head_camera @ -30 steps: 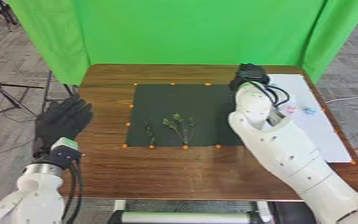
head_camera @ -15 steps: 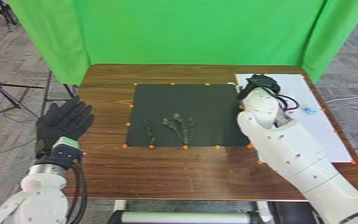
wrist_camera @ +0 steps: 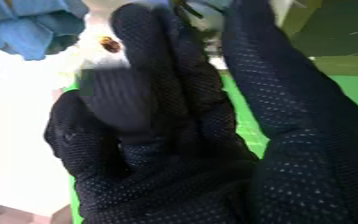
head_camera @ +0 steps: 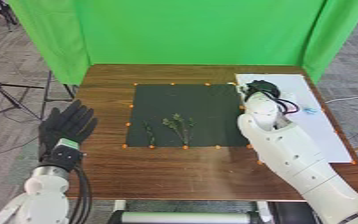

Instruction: Arrange flowers

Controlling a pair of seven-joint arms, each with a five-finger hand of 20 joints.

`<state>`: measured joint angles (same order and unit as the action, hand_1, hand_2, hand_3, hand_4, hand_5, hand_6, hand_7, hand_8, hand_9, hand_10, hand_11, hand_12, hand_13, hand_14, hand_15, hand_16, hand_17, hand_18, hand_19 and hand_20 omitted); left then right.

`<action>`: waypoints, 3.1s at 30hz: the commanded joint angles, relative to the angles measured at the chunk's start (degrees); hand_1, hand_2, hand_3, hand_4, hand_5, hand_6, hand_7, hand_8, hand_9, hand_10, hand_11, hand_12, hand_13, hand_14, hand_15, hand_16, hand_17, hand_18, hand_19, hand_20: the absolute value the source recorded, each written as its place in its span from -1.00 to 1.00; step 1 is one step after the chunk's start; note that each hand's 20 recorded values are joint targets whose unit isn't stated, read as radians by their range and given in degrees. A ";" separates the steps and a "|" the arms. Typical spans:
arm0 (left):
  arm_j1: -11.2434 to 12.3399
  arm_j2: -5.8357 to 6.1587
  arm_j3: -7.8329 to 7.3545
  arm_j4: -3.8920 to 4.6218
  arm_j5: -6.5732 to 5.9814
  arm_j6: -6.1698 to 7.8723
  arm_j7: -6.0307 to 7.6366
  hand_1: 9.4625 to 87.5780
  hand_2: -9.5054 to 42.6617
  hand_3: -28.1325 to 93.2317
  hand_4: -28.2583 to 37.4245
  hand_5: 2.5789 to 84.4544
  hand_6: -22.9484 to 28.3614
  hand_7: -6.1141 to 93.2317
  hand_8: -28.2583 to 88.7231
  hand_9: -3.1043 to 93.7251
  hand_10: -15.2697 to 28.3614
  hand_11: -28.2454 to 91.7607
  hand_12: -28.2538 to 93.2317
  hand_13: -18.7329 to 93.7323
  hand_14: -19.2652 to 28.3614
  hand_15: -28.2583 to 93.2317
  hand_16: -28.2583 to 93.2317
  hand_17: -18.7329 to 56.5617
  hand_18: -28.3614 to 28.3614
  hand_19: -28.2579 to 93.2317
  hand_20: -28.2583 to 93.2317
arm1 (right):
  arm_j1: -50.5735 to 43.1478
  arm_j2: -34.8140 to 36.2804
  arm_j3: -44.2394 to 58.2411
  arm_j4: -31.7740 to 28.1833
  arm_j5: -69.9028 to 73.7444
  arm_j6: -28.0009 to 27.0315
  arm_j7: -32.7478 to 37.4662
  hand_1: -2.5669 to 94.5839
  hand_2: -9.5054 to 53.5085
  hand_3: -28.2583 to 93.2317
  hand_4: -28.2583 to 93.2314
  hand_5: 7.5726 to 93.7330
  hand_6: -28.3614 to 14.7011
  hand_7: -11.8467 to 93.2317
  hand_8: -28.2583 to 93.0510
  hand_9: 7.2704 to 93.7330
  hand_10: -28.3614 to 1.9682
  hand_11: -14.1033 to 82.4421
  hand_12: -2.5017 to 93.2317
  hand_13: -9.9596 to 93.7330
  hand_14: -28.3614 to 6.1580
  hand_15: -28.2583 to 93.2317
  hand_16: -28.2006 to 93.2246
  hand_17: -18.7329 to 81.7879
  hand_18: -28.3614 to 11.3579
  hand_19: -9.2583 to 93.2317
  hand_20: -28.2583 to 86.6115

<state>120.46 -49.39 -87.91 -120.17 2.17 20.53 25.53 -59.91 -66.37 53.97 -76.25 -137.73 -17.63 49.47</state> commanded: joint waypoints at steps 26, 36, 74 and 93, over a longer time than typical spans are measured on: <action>5.82 -0.10 -4.23 -2.63 -2.57 -2.17 1.05 -0.54 0.10 0.66 -1.00 0.02 0.17 -0.39 -0.72 -0.05 0.35 -0.05 -0.32 -0.10 0.48 0.30 -0.66 -0.59 0.56 0.20 -0.33 | -22.08 6.11 7.80 -33.25 17.32 15.21 2.31 0.07 -0.79 0.70 -0.94 0.46 0.13 0.17 -0.17 0.62 -0.10 0.18 -0.01 0.73 0.07 0.58 0.04 0.46 -0.72 1.00 0.32; 5.46 -0.49 -4.20 -2.31 -2.66 -2.51 0.24 -0.54 0.10 0.66 -1.00 0.03 0.17 -0.38 -0.72 -0.05 0.35 -0.04 -0.32 -0.10 0.48 0.30 -0.66 -0.59 0.56 0.20 -0.33 | -29.10 -2.71 11.01 -35.39 20.78 17.62 5.50 0.07 -0.79 0.71 -0.94 0.46 0.13 0.17 -0.17 0.63 -0.11 0.19 -0.01 0.75 0.10 0.58 0.04 0.48 -0.71 1.00 0.33; 5.66 -0.93 -2.87 -2.03 -2.68 -2.23 0.16 -0.54 0.11 0.66 -1.00 0.03 0.17 -0.37 -0.72 -0.05 0.35 -0.04 -0.32 -0.10 0.48 0.31 -0.66 -0.60 0.56 0.20 -0.33 | -35.25 -5.22 10.96 -37.79 8.01 19.76 4.66 0.04 -0.81 0.71 -0.93 0.42 0.15 0.24 -0.24 0.66 -0.15 0.23 -0.08 0.79 0.20 0.58 0.06 0.56 -0.63 1.00 0.38; 6.12 -1.13 -3.07 -2.25 -3.39 -1.31 0.53 -0.54 0.11 0.67 -1.00 0.03 0.17 -0.37 -0.72 -0.05 0.35 -0.02 -0.32 -0.10 0.48 0.32 -0.67 -0.59 0.56 0.20 -0.33 | -35.95 -4.90 11.22 -39.02 5.31 12.93 2.50 -0.27 -0.74 0.67 -0.84 0.44 -0.14 -0.47 -0.67 0.68 -0.27 0.14 -0.26 0.77 0.11 0.56 0.08 0.53 -0.66 1.00 0.37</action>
<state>125.56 -50.26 -90.73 -122.12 -0.53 18.79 25.76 -95.11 -71.48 65.55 -115.05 -128.31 -2.55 52.61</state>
